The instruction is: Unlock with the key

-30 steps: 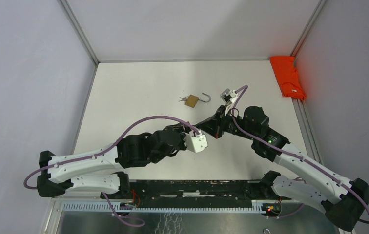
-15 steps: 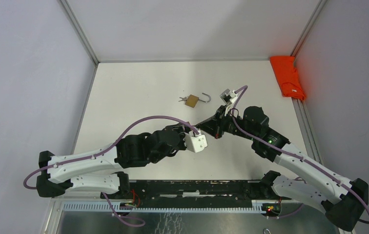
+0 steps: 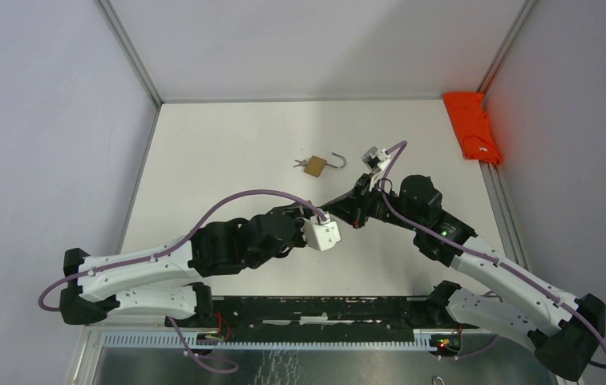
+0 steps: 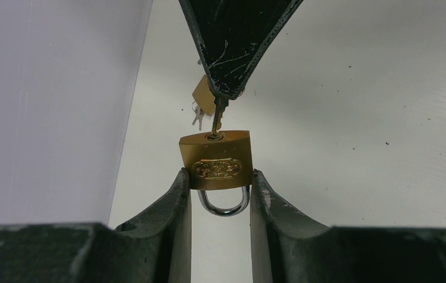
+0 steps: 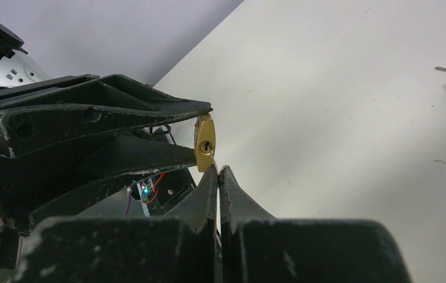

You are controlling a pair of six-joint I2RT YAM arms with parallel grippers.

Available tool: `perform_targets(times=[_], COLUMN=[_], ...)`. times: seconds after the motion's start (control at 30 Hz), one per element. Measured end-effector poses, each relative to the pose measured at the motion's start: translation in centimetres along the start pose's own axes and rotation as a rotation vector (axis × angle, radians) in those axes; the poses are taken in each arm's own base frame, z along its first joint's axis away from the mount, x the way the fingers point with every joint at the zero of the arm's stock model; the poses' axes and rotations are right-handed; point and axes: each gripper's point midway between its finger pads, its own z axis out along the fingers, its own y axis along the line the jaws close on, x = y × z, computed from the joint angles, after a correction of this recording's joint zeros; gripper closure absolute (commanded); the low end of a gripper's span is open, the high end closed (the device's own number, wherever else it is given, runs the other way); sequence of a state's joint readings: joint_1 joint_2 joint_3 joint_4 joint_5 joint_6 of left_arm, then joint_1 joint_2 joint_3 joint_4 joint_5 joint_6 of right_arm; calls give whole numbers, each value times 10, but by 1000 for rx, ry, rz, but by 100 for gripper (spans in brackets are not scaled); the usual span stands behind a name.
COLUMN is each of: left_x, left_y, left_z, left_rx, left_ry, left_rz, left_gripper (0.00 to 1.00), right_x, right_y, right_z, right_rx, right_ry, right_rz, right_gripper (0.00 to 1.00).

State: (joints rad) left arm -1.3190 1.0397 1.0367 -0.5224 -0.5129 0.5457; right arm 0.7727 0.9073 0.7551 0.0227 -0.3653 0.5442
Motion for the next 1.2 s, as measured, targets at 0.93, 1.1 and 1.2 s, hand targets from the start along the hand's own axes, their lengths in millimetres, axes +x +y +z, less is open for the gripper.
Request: perform_targets(times=[0.93, 1.1, 1.2], left_x=[3, 3, 3], left_y=[-3, -3, -3], left_z=[-2, -2, -3], left_rx=[22, 21, 20], left_ry=[6, 6, 5], left_rz=[6, 5, 4], left_gripper=[98, 98, 98], right_x=[4, 3, 3], right_y=[1, 2, 3], right_z=[5, 5, 6], right_rx=[-5, -8, -14], right_ry=[15, 15, 17], right_rz=[3, 2, 2], right_gripper=[100, 100, 100])
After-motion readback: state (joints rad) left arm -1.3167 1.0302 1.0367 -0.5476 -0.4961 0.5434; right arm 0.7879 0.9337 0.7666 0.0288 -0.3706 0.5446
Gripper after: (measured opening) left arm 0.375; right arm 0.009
